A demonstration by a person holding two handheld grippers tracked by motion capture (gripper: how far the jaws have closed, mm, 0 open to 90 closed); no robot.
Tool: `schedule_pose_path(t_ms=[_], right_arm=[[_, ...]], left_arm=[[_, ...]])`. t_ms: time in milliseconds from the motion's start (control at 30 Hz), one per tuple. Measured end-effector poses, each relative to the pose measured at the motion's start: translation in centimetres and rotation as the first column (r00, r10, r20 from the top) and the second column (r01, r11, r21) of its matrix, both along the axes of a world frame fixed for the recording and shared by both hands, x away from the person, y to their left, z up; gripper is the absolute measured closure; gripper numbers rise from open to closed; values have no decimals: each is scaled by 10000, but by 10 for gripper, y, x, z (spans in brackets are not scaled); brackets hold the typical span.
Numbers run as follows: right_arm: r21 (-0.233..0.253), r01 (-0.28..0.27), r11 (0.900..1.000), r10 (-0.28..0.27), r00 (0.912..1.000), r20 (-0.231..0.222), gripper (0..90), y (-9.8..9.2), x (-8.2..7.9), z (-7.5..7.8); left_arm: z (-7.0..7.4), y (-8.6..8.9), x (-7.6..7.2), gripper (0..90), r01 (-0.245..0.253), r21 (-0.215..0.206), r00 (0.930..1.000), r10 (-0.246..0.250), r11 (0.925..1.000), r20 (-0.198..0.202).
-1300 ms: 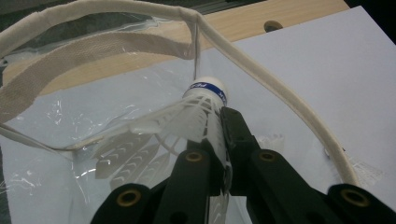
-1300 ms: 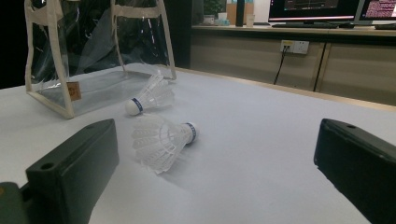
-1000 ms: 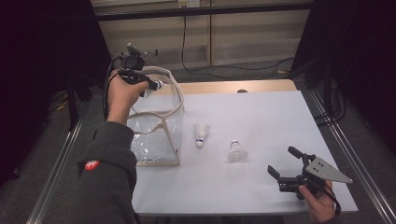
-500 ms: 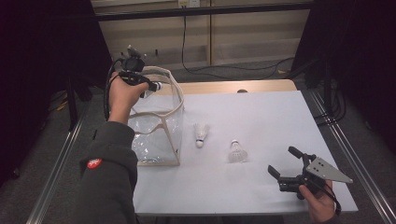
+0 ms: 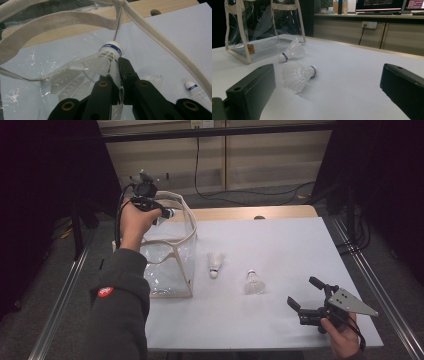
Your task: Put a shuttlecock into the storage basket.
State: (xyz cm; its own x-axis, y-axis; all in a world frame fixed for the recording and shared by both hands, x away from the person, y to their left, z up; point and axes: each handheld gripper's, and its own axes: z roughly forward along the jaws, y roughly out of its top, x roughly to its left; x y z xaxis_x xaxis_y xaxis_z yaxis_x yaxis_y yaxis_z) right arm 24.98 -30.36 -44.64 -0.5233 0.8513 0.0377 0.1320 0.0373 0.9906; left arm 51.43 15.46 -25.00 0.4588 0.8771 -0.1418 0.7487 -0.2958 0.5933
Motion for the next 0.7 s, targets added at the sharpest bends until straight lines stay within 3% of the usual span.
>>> schedule_pose_path(t_ms=[700], right_arm=[[33, -46, 10000, 46, 10000, 35, 0, 0, 1, 1]], left_arm=[[-9, 0, 8, 864, -180, -84, 9998, 180, 9998, -36]])
